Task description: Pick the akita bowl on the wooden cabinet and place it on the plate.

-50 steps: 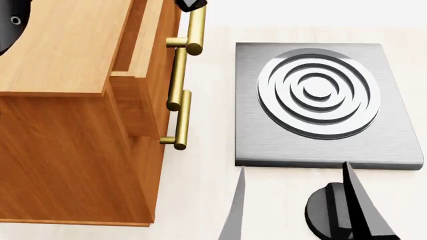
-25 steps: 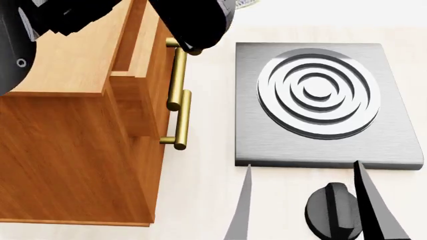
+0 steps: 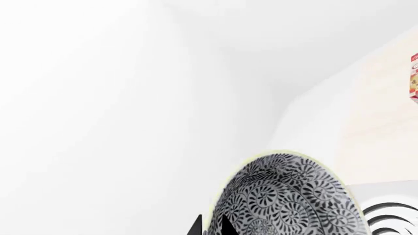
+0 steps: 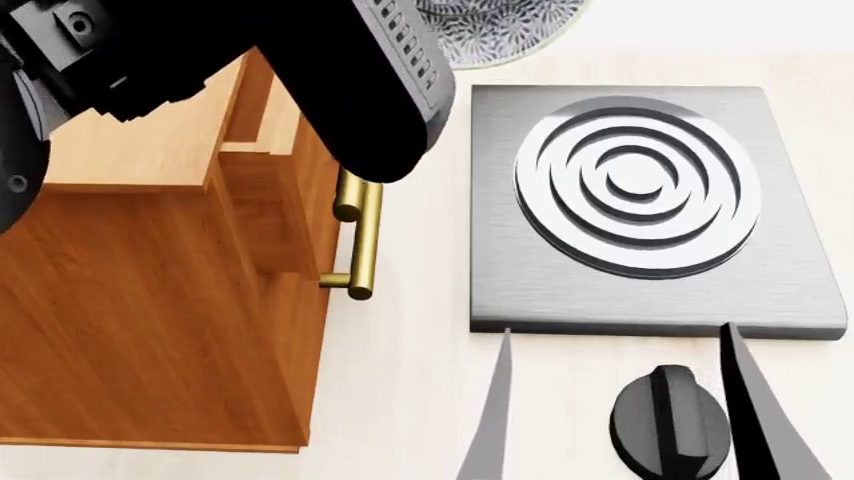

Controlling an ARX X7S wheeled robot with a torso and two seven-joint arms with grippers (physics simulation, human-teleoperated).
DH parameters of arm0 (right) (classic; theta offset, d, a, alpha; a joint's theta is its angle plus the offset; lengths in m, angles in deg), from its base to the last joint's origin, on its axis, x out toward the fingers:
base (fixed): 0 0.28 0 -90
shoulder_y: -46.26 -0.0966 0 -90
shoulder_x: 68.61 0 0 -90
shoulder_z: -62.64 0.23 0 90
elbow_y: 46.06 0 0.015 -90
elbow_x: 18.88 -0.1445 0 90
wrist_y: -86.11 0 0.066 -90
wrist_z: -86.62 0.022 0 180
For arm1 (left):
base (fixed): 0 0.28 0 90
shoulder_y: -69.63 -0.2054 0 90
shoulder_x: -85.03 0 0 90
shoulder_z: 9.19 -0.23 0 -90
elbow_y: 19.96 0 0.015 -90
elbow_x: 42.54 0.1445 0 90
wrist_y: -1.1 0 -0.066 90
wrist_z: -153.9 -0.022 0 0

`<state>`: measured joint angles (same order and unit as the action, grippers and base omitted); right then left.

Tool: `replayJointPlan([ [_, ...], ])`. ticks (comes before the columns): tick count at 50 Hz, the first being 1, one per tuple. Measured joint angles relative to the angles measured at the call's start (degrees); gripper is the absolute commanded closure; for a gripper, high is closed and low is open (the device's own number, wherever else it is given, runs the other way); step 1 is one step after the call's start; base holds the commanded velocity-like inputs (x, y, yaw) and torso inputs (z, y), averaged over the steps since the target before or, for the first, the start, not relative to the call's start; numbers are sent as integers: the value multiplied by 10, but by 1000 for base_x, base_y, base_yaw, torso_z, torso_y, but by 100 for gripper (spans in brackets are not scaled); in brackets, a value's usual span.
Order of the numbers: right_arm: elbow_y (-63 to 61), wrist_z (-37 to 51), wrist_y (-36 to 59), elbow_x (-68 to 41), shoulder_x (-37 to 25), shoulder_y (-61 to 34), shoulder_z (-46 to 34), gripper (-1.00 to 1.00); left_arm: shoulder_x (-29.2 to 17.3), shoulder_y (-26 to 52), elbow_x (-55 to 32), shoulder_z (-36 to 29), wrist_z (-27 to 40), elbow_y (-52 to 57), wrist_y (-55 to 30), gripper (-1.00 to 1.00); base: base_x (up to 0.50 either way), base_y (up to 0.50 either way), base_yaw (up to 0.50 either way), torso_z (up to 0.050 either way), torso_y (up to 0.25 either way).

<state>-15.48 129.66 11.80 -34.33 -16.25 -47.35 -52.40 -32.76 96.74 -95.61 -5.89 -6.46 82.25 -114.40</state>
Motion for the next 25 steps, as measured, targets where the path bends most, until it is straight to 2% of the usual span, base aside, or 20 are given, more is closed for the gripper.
replayJointPlan([
  [25,1,28,-6,-9,-23,-14,-20,-100,-23,-27,4,-5,-13,46,17,100,0,0,0,0,0],
])
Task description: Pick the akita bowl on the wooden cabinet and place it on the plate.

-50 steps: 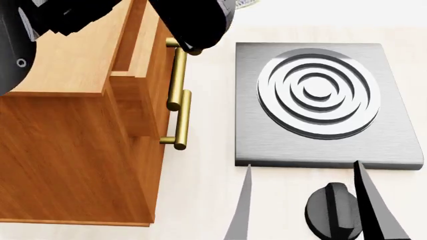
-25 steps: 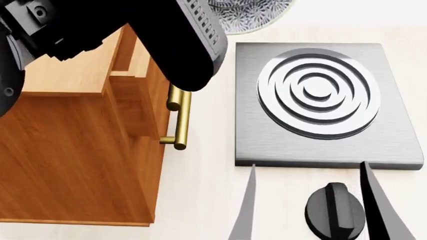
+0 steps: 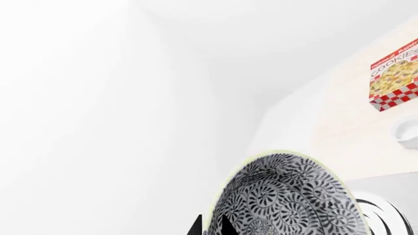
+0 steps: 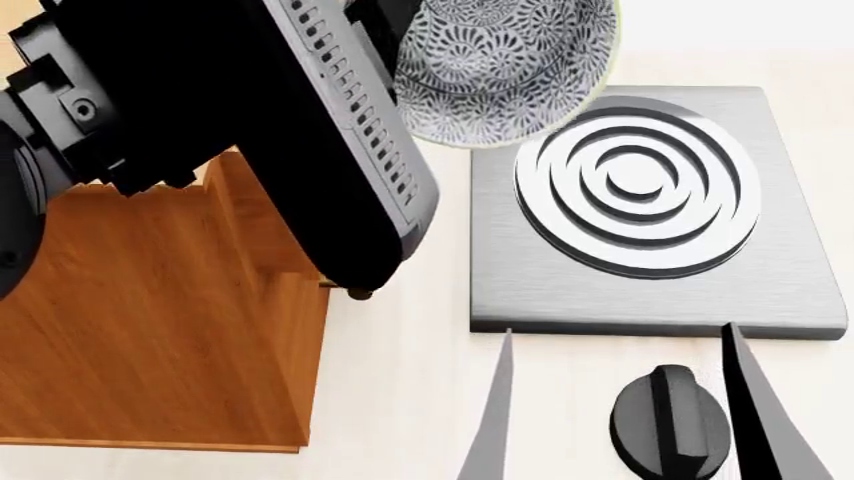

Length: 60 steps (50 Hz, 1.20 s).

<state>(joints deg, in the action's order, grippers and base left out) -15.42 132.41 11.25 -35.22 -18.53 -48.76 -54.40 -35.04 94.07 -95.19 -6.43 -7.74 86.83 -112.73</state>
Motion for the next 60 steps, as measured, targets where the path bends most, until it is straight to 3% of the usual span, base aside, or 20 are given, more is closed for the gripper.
replayJointPlan([
  [27,-1,60,-15,-18,-49,-41,-55,-100,-12,-36,13,-10,-2,25,17,100,0,0,0,1,0],
  [60,7,86,-26,-24,-67,-60,-83,-100,-46,-69,32,-18,28,106,29,100,0,0,0,0,1],
])
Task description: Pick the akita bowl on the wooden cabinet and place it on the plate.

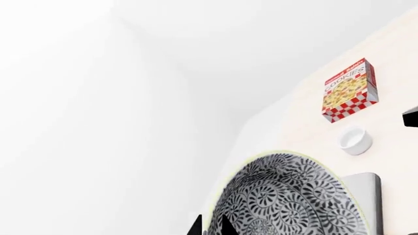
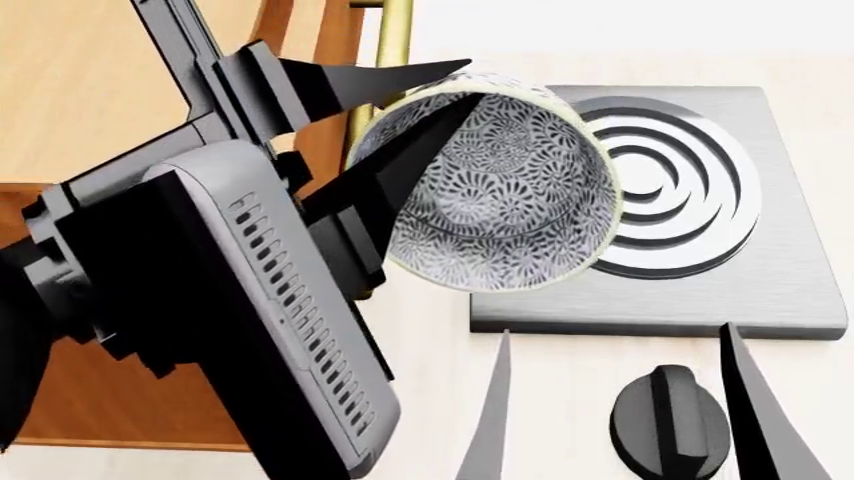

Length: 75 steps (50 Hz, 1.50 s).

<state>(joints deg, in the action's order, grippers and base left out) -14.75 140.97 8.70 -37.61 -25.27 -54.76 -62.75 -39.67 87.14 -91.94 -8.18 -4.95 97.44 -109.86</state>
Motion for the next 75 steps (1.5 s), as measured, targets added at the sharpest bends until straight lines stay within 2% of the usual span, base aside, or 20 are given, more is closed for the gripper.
replayJointPlan([
  [23,11,6,-8,-8,-5,-3,-6,-100,-14,-13,-1,-4,21,65,-5,100,0,0,0,0,0],
  [66,69,3,-59,-48,5,-3,9,-100,-29,-42,1,-3,34,91,5,100,0,0,0,0,0],
  [67,71,2,-57,-49,6,-4,8,100,-29,-42,0,-3,34,91,5,100,0,0,0,0,0],
  [75,72,-12,-44,-53,12,-13,-6,100,-26,-47,-3,-2,25,95,9,100,0,0,0,0,1],
])
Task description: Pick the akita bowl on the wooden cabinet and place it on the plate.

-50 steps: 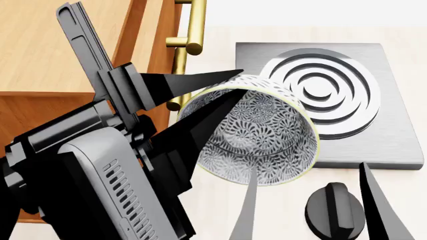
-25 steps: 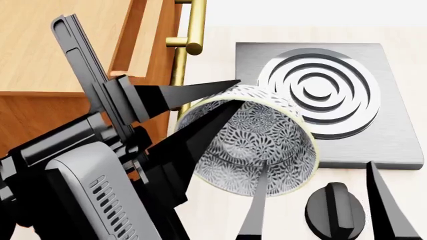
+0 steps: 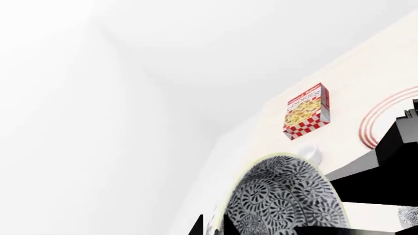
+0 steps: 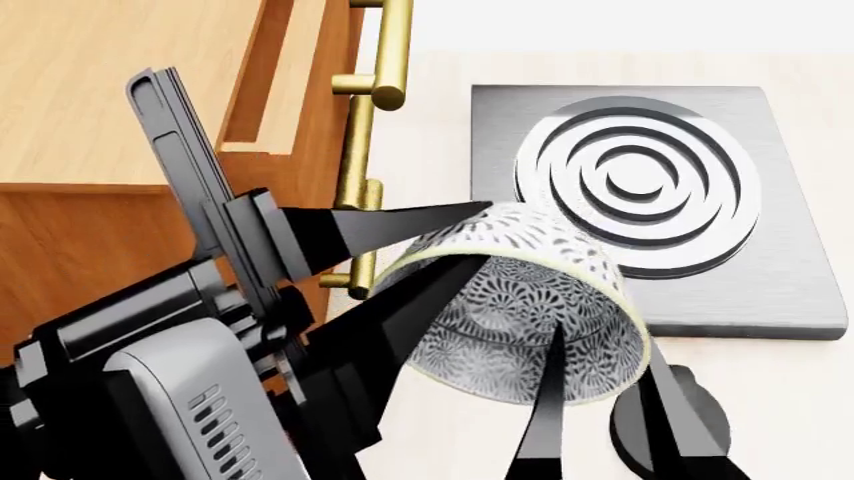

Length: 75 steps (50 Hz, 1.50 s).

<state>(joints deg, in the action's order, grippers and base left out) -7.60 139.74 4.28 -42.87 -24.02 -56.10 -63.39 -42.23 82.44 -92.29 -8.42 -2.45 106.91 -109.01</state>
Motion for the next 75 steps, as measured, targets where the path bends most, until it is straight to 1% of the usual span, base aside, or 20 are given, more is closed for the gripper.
replayJointPlan([
  [22,-9,20,24,-25,1,-7,13,100,0,-15,-3,-4,4,-6,0,100,0,0,0,0,0],
  [23,-10,21,24,-26,1,-7,13,100,1,-16,-4,-5,6,-8,-2,-100,0,0,0,0,0],
  [33,-2,40,28,-40,-4,1,22,100,10,-17,-9,-10,17,-27,-35,-100,0,0,0,0,0],
  [52,3,65,20,-55,-8,14,43,100,13,-19,-24,-16,-1,-28,-52,-100,0,0,0,1,1],
  [75,30,148,-78,-78,-16,106,151,100,7,-20,-30,-8,2,-23,-53,-100,0,0,0,0,0],
])
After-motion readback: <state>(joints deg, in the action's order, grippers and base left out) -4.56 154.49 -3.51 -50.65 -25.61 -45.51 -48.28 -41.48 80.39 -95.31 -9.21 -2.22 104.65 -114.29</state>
